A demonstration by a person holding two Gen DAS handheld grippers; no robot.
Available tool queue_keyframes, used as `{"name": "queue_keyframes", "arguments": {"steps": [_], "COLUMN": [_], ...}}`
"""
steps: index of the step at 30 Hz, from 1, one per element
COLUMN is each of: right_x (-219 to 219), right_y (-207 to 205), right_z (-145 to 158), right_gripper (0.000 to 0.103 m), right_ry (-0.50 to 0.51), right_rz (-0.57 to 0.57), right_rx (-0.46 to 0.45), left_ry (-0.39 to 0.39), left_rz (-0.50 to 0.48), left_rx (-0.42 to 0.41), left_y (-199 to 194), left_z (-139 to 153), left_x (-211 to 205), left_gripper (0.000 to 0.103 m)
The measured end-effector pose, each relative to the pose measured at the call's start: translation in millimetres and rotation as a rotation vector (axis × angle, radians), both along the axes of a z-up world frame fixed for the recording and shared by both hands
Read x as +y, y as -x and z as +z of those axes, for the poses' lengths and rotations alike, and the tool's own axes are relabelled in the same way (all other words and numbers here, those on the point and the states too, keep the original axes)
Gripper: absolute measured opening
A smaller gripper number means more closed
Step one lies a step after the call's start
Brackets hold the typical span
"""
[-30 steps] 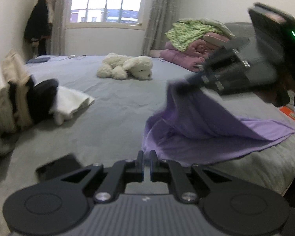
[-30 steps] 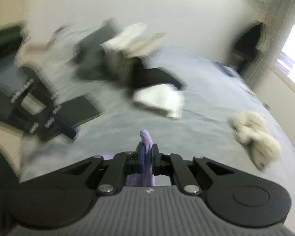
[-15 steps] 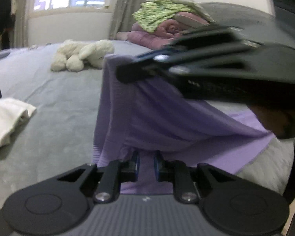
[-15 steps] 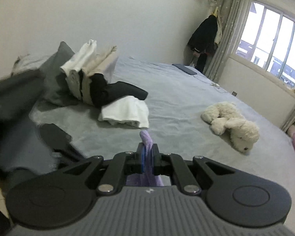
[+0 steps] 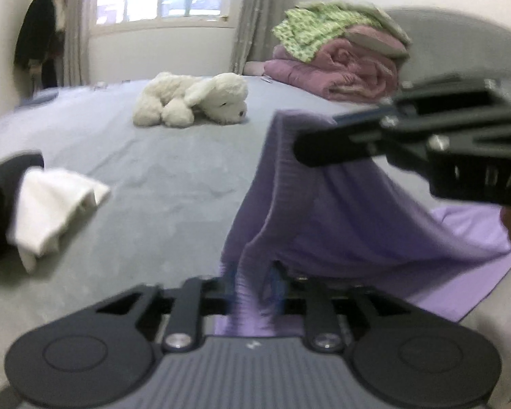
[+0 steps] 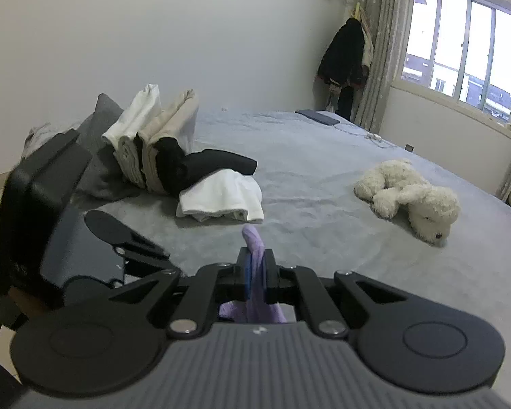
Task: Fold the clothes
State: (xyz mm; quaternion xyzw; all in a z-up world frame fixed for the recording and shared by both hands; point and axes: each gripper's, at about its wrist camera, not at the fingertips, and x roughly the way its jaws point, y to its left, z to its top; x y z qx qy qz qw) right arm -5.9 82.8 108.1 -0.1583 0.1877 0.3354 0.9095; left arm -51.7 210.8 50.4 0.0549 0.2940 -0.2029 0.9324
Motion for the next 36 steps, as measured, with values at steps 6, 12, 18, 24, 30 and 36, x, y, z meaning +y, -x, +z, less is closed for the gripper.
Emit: {"name": "queue_keyframes", "arguments": {"steps": [6,12,18,24,30,36], "right_x": [-2.6,-2.6,1.9,4.9,5.8,11.9], "right_y": [-1.5,1.0,6.6,5.9,10.1,23.9], "right_z": [-1.2,-5.8,-20.3,-29.9,-30.8,-38.8], "right_gripper": [0.006,0.006,0.006,0.006,0.006,0.006], "right_ry": [0.002,0.008,0.06,0.093,0.078,0.083], "right_rz": [0.023,0.053,0.071,0.059,0.07,0.09], "right_rx": [0.003,-0.002,-0.038,-0.06,-0.065,-0.059], "left_ry": [-0.091,-0.103,-0.092,-0.06,-0.054,-0.042], "left_rz": [-0.03,0.006,0.017,0.012,0.049,0.116], "left_rx": [-0.048,-0.041,-0.024,0.009,0.035,0.069], "left_y": [-9.5,-21.4,-28.5,-26.2,-26.5,-35.4], "left_z": [1.7,-6.6,-16.1,-14.7,-14.2,-18.7], "left_x": [-15.0,-10.3,-1.0,9.8,17.4,12.2], "left_gripper": [0.061,0.026,0.022,0.028,0.038,0.039]}}
